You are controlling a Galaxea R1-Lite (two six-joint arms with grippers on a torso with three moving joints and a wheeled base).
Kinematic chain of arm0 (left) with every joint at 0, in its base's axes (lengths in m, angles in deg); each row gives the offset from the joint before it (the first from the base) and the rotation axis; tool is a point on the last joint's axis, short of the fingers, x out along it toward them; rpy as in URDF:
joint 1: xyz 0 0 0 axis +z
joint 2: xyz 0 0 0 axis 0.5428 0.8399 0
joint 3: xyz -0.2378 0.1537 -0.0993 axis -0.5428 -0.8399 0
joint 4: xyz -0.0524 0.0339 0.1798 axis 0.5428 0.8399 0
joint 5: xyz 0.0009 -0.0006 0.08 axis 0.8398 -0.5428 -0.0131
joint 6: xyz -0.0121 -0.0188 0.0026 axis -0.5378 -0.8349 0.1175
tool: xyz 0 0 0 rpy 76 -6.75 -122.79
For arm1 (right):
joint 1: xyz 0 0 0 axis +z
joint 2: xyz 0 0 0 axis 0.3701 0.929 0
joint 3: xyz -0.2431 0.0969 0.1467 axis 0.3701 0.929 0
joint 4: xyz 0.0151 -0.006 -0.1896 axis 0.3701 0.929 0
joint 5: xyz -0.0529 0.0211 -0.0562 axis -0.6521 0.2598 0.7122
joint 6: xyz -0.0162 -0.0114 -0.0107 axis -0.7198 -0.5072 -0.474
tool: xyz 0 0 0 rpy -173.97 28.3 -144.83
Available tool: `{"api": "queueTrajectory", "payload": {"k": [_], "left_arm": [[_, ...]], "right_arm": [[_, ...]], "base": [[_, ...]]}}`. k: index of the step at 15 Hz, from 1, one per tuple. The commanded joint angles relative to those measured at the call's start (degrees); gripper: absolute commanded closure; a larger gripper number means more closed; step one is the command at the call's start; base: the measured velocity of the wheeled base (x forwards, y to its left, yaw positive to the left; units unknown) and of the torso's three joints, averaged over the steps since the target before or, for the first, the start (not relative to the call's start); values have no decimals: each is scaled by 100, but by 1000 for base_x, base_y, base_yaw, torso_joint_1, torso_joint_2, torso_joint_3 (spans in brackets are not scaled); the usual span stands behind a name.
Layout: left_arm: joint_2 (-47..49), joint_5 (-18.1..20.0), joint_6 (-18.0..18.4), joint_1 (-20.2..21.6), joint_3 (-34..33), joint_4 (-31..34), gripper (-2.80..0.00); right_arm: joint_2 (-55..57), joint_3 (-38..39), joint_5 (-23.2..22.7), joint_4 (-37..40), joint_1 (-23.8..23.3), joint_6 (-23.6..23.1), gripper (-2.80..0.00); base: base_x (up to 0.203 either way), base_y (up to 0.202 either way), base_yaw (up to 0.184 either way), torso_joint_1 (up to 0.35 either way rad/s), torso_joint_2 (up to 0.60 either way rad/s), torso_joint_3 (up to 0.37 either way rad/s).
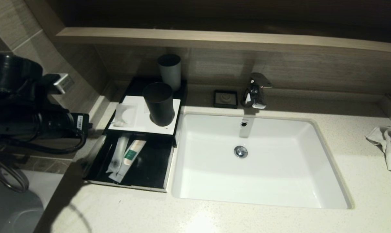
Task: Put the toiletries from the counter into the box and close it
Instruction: Pick up the bathroom toiletry
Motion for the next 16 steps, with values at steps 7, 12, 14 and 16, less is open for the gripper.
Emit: {"api": "queueTrajectory", "payload": {"k": [7, 12, 14, 16], "left_arm": [[-61, 135, 616, 641, -75, 501, 0], [-216, 249, 1322, 844, -527, 785, 0], [-201, 253, 1447, 960, -683, 775, 0], [-142, 254, 1650, 1030, -833, 713, 0]], "right_arm": [[0, 0, 0, 0, 0, 1, 0], [0, 0, 0, 0, 0, 1, 0], [0, 0, 0, 0, 0, 1, 0], [0, 0, 0, 0, 0, 1, 0]], "base": [[0, 0, 0, 0, 0, 0], [0, 0, 0, 0, 0, 0], [0, 0, 0, 0, 0, 0], [0, 0, 0, 0, 0, 0]]}}
